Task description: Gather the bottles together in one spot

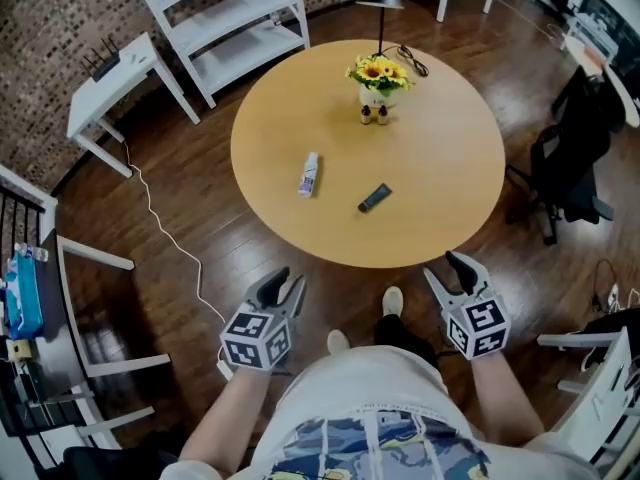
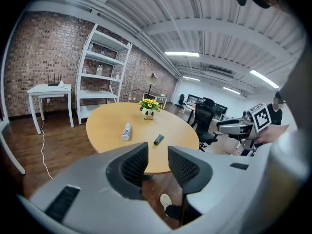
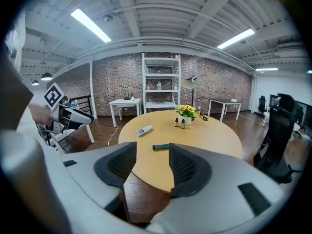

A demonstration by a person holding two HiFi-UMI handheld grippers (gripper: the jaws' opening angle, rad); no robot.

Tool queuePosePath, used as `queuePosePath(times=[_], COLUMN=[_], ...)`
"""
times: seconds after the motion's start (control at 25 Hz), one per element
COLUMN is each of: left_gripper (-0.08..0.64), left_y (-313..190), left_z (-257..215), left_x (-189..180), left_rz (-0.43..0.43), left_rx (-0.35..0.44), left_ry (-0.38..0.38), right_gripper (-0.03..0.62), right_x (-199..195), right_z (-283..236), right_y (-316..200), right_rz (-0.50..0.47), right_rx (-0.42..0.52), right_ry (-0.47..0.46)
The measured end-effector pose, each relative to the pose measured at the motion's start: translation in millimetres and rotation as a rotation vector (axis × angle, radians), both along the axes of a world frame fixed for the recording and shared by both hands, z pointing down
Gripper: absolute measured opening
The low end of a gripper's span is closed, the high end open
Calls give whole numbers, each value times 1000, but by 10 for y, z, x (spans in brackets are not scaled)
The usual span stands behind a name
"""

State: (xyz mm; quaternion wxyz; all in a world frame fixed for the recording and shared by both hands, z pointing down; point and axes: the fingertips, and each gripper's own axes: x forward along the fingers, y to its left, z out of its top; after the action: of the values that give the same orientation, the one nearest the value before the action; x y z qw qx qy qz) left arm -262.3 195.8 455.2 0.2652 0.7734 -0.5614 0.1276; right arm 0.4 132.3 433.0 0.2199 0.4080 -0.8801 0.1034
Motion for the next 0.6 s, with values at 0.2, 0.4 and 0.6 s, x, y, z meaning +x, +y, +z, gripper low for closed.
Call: queuePosePath(times=[0.2,0.4,0.6], left_gripper=[107,109,129], left_y=[177,157,-15], left_z=[99,120,222], left_x=[-25,88,234], left_rz=[14,28,80], left_rx=[-17,-10,-24], left_ry=[-11,39,9], right_gripper=[232,232,232], right_x=[7,55,128], right_z=[-49,-73,-15], right_y=[196,211,136], right_rz=[27,34,31], right_rx=[1,5,-18], right_ry=[21,30,27])
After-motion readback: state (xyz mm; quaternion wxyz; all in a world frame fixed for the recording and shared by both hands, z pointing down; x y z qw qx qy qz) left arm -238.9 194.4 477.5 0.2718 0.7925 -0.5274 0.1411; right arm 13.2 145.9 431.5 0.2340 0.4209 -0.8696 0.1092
